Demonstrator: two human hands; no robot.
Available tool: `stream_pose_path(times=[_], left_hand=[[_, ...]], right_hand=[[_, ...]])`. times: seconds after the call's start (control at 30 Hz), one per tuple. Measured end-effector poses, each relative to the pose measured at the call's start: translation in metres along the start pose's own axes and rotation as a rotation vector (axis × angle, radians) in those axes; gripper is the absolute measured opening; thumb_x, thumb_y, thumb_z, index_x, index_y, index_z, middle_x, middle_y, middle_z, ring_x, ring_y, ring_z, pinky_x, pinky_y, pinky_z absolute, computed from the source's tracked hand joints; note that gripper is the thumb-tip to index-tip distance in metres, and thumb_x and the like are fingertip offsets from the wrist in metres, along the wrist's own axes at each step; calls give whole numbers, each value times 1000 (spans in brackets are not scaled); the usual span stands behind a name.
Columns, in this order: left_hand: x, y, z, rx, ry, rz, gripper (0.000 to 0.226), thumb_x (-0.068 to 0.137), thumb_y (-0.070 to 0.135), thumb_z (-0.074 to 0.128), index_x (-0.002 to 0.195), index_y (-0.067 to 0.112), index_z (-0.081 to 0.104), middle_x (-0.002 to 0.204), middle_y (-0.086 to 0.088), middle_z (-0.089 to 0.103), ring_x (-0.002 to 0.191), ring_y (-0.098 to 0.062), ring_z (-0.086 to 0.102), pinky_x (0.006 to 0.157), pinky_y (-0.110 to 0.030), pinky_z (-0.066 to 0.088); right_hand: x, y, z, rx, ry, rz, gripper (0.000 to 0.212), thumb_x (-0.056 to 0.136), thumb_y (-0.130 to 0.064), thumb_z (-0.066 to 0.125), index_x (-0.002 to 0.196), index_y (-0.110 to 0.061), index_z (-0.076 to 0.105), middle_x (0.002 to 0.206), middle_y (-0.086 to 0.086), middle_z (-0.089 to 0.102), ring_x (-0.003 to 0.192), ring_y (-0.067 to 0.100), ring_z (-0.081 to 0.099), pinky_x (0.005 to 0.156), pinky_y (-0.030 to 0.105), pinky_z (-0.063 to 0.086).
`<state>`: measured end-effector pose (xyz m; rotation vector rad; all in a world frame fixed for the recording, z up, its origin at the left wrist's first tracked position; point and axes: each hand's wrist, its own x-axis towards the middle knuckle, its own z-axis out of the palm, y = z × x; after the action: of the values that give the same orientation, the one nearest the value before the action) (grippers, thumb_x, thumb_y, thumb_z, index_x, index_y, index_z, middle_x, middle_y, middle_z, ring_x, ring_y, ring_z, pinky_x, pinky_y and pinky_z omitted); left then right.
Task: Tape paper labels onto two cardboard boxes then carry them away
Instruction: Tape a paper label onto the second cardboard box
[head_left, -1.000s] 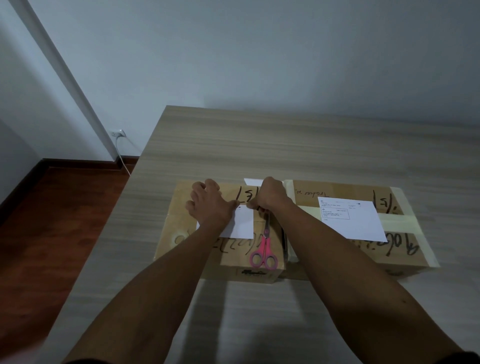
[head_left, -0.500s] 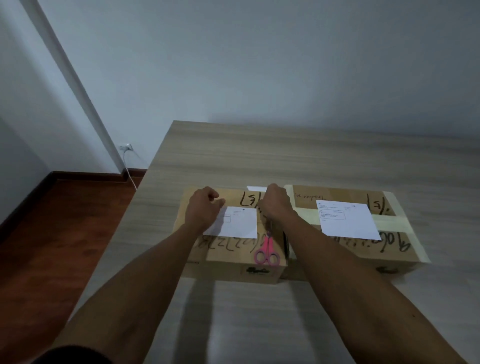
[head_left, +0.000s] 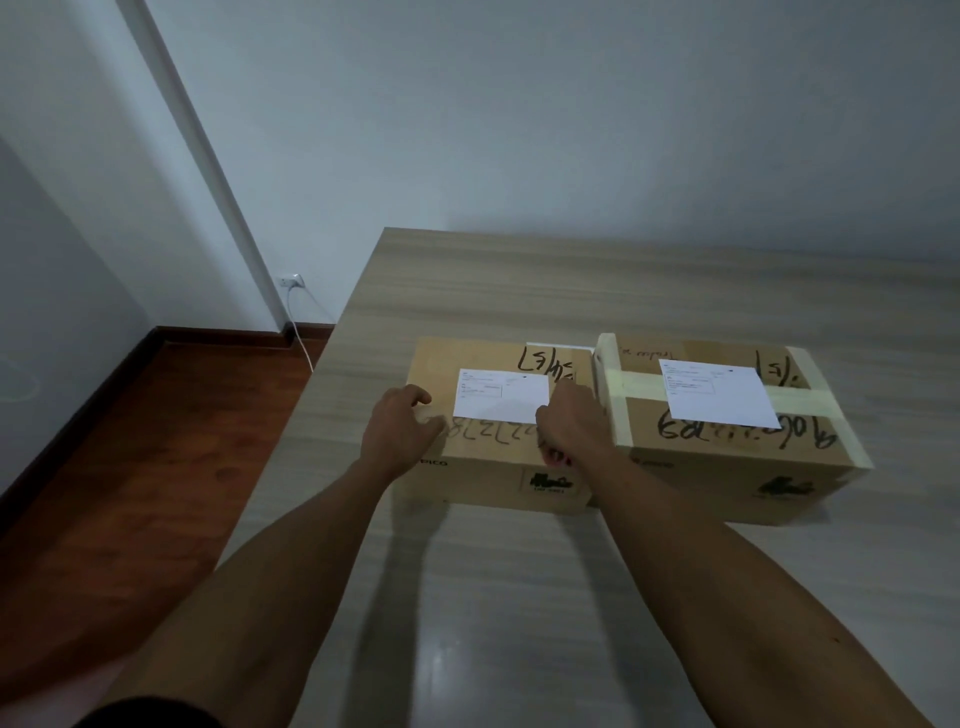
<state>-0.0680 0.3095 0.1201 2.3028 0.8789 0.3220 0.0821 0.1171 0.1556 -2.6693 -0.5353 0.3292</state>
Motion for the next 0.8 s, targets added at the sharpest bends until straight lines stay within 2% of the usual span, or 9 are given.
stream_pose_path(times=[0.03, 0.1, 0.27, 0.37, 0.43, 0.5, 0.6, 0.67, 0.8], left_hand=[[-5, -2, -1, -6, -4, 9, 48, 80, 44, 80, 119, 22, 63, 117, -1, 59, 105, -22, 58, 87, -39, 53], [-13, -5, -3, -3, -18, 39, 51, 78, 49, 80, 118, 24, 61, 113, 2, 57, 101, -20, 56, 85, -41, 54], [-24, -8, 0, 65, -27, 110, 25, 85, 30, 78, 105, 21, 66, 114, 1, 59, 101, -22, 59, 84, -40, 53], [-28, -6, 4, -22, -6, 162, 21, 91, 24, 72, 109, 12, 68, 117, -5, 63, 100, -22, 59, 84, -37, 52], [-31, 0, 4, -73, 10, 223, 18, 94, 20, 70, 109, 10, 67, 116, -6, 65, 98, -23, 61, 83, -36, 51], [-35, 7, 3, -123, 24, 304, 14, 95, 15, 67, 108, 9, 65, 113, -5, 67, 96, -26, 64, 82, -38, 53], [-39, 19, 1, -202, 0, 374, 28, 98, 11, 65, 125, 8, 64, 111, 1, 67, 94, -26, 67, 83, -41, 56], [-40, 25, -1, -213, -20, 414, 42, 99, 12, 64, 141, 9, 58, 114, 3, 67, 98, -23, 67, 86, -40, 56], [-43, 36, -4, -241, -34, 491, 51, 98, 7, 66, 147, 7, 52, 119, -2, 69, 104, -23, 66, 96, -36, 54]], right_hand=[[-3, 0, 3, 6, 5, -2, 4, 91, -11, 55, 94, -8, 55, 92, 11, 59, 78, 30, 61, 57, 30, 39], [-13, -2, 8, -9, 11, -1, 15, 95, -17, 54, 107, -7, 57, 104, 12, 60, 90, 33, 63, 66, 33, 42], [-31, -5, 17, 49, 28, -29, 16, 98, -22, 54, 108, -10, 58, 102, 8, 61, 81, 26, 55, 63, 31, 40], [-36, -6, 23, 206, 5, -100, 9, 97, -22, 56, 102, -17, 61, 100, 2, 63, 88, 24, 60, 72, 36, 51], [-41, -9, 22, 337, -12, -164, 19, 99, -15, 55, 115, -14, 65, 112, 0, 65, 96, 19, 61, 79, 34, 52], [-46, -15, 18, 439, -54, -208, 33, 101, -8, 51, 132, -12, 62, 118, -2, 61, 92, 13, 60, 73, 27, 49], [-50, -26, 7, 561, -161, -226, 54, 97, -3, 51, 149, -17, 49, 125, 1, 57, 81, 13, 59, 62, 25, 48], [-53, -32, 0, 600, -199, -233, 60, 96, -5, 53, 153, -20, 44, 133, 0, 54, 87, 12, 61, 66, 28, 52], [-55, -40, -14, 694, -230, -196, 62, 94, -9, 60, 153, -19, 45, 137, 1, 54, 96, 11, 63, 69, 31, 56]])
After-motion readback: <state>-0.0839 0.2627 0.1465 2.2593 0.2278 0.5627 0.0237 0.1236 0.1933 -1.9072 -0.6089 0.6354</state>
